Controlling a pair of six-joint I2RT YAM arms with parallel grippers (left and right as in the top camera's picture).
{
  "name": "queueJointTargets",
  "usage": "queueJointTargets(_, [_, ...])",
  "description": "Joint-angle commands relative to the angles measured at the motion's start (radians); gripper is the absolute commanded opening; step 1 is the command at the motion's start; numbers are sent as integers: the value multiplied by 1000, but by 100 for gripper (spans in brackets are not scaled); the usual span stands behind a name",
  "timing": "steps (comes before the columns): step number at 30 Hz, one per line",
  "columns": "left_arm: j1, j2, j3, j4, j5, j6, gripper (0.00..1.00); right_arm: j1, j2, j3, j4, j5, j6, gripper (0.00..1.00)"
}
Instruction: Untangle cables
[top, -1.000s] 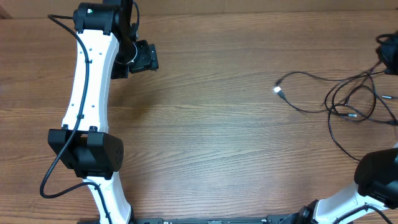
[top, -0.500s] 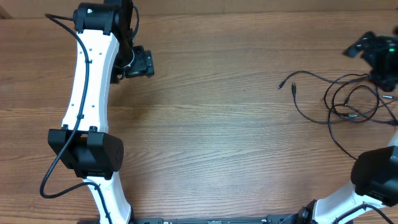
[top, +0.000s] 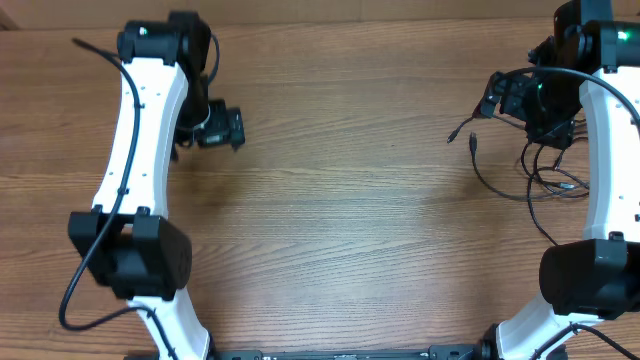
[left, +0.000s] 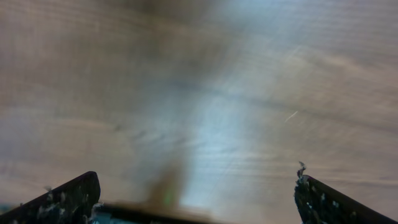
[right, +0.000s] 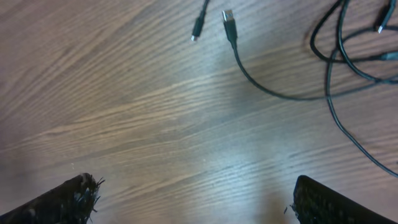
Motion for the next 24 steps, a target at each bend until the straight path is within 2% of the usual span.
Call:
queueJointTargets(1, [6, -140, -135, -8, -58, 11, 100, -2, -5, -4, -11, 24, -4, 100])
queueJointTargets(6, [11, -323, -326, 47, -123, -34, 100, -2, -7, -33, 2, 24, -5, 100])
queueJointTargets(13, [10, -699, -613, 278, -122, -42, 100, 1, -70, -207, 124, 24, 15, 100])
queueJointTargets(18, [10, -1000, -787, 431, -122, -24, 100, 9, -213, -438, 291, 24, 23, 100])
queueJointTargets(24, [10, -1285, -922, 513, -122, -8, 100, 9, -436, -677, 462, 24, 23, 100])
